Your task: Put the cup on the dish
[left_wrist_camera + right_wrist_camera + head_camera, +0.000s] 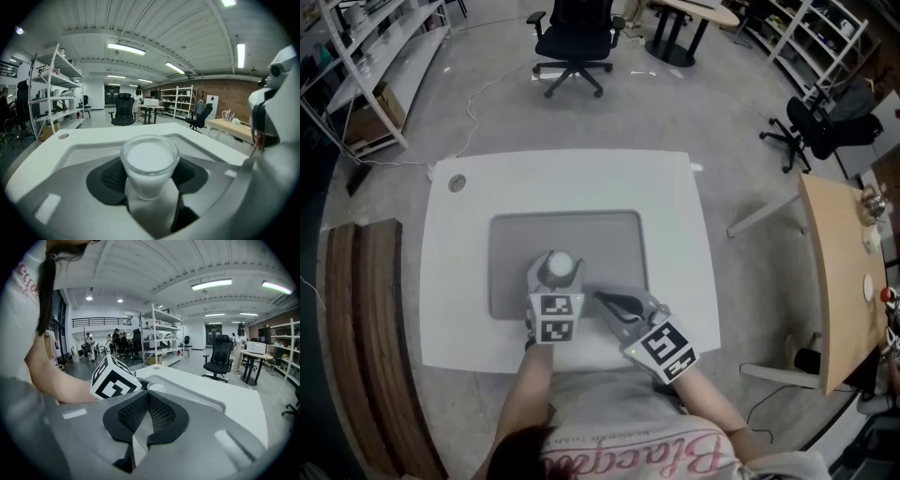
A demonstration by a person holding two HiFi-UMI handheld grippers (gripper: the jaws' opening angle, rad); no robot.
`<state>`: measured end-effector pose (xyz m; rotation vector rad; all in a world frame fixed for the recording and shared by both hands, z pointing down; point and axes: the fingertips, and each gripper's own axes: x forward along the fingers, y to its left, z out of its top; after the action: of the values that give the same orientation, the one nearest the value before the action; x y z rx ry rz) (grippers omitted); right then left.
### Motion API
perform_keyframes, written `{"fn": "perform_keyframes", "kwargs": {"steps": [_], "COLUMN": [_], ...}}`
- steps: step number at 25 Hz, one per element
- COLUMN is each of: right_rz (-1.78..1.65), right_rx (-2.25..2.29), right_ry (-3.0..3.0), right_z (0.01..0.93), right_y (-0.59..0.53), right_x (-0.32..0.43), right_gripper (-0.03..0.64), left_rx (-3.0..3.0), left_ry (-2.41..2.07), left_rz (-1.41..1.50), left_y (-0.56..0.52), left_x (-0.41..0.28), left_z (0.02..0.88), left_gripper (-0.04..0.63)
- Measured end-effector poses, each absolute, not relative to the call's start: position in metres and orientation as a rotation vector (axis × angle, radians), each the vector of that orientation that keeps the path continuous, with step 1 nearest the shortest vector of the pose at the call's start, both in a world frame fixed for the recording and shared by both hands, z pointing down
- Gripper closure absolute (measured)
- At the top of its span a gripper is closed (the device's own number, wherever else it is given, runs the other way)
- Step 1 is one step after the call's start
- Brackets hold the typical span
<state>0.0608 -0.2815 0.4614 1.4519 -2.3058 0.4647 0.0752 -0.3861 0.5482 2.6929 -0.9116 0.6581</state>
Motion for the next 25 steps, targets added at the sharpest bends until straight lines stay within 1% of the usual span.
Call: {"fn": "perform_keyframes", "kwargs": {"steps": [8,13,14,15,17,22,25], "right_rz": [0.497,0.487,0.482,0.48,0.482,0.488,0.473], "right_rx": [1.438,1.416,1.43,1.446,1.475,1.574,1.657], "right_ry": [-2.289,-2.317,-2.313,-2.309,-2.308,-2.326,-2.361], "right_z": [0.472,0.468,0.467,0.466,0.464,0.456,0.442], "right_y": [-0.288,-0.289,-0.289,-0.288,-0.286,-0.274,-0.268], "right_x": [0.065,0.056,0.057,0.059,0.063,0.074,0.078], "right_gripper": [0.614,0.614,0.614,0.614,0.614,0.615,0.615], "left_rx": [2.717,2.697,2.684,2.673,2.666,2.606,2.592], "left_ry": [-0.877,-0.853,-0.827,-0.812,-0.811,-0.823,-0.896], "left_rz": [0.777,0.781,0.776,0.771,0.774,0.743,0.671], "left_y": [-0.392,-0.394,-0.394,-0.395,-0.396,-0.379,-0.368], "left_x": [0.085,0.086,0.086,0.085,0.08,0.06,0.045], "left_z": [0.562,0.564,0.565,0.566,0.566,0.566,0.553], "left_gripper": [0.339,0.331,0.268,0.191,0.141,0.047,0.04]}}
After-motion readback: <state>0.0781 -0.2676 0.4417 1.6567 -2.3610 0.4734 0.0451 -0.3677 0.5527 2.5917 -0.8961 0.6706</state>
